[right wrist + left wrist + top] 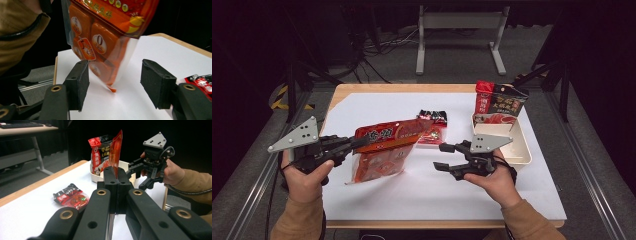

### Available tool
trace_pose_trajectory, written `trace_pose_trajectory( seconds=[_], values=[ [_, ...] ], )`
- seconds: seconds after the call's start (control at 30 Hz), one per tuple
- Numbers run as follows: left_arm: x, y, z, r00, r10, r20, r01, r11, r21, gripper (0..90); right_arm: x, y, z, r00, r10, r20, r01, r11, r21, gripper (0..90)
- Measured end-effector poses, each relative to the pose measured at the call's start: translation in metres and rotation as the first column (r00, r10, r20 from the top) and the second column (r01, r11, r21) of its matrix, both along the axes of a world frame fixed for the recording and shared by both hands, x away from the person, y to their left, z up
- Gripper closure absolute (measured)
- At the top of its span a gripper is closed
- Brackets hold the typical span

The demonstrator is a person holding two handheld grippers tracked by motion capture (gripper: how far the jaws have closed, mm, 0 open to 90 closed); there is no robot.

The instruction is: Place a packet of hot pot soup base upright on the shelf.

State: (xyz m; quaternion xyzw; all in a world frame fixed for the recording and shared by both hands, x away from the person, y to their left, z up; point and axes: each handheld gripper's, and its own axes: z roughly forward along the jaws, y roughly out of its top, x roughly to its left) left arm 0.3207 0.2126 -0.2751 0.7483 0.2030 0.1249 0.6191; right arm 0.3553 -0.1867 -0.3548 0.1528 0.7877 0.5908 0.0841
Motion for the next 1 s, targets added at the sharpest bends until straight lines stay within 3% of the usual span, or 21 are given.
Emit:
trace_pose_trajectory(
  seconds=[0.23,0.43,0.5,0.73,1.0],
  values=[
    [0.000,-0.010,0.003,0.9993,-0.032,0.020,0.032,0.9995,-0.010,90.0,0.013,0.013,0.000,1.0000,-0.002,0.009,0.002,1.000,-0.018,32.0],
    [-0.004,-0.021,0.006,0.9969,-0.072,0.031,0.072,0.9973,-0.013,90.0,0.020,0.024,-0.004,0.9991,0.041,0.011,-0.041,0.999,-0.027,27.2],
    [-0.006,-0.028,0.009,0.9950,-0.088,0.047,0.089,0.9960,-0.011,90.0,0.020,0.027,-0.005,0.9983,0.055,0.020,-0.054,0.998,-0.015,27.0],
    [-0.006,-0.039,0.009,0.9917,-0.123,0.037,0.125,0.9917,-0.031,90.0,0.015,0.034,-0.008,0.9908,0.133,0.027,-0.134,0.990,0.034,27.8],
    [-0.008,-0.045,0.009,0.9903,-0.131,0.047,0.133,0.9905,-0.036,90.0,0.015,0.040,-0.011,0.9913,0.126,0.039,-0.128,0.991,0.046,27.2]
  ],
)
